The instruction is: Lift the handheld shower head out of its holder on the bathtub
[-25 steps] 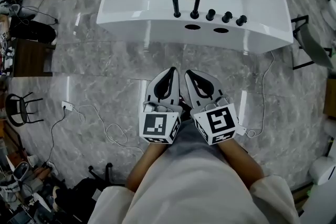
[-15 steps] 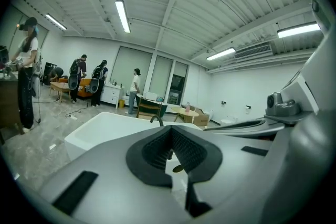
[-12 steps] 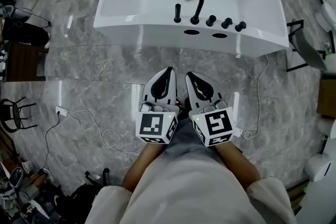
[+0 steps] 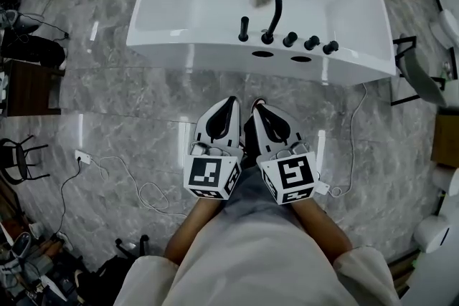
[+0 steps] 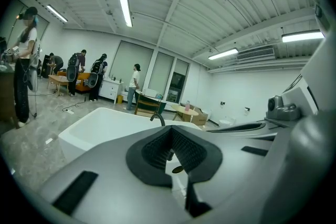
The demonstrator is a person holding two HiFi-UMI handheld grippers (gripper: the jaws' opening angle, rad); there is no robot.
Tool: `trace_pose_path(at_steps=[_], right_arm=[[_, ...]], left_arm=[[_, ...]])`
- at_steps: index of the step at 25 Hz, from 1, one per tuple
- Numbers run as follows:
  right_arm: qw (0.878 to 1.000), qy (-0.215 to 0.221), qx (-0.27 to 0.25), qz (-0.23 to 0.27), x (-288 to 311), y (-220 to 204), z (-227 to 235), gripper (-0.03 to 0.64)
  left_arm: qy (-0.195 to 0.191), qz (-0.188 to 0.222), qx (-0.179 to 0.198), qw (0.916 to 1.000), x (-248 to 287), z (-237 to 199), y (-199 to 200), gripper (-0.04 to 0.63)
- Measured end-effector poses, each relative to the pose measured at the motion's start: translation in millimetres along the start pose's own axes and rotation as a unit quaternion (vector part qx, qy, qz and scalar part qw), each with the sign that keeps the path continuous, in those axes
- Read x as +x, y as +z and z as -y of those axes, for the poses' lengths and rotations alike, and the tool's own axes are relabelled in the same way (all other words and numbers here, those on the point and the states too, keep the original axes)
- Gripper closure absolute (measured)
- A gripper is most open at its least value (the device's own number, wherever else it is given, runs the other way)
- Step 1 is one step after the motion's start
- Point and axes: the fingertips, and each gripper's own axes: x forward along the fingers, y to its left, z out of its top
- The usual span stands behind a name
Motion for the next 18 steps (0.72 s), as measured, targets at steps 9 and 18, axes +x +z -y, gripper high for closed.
trace_pose_path(at_steps=[9,18], right_arm=[[1.0,-0.015,0.009,-0.012,46.2,15.7,38.4,0.597],[0.999,-0.009,0.012,-0.03,89.3,34.6,94.2,0.597]], left_arm=[[-0.004,-0.02,0.003,0.9998,54.1,-19.8,3.5,0.592],[-0.006,-0.023,-0.008,0.9997,126.5,-25.8,17.3,0.592]])
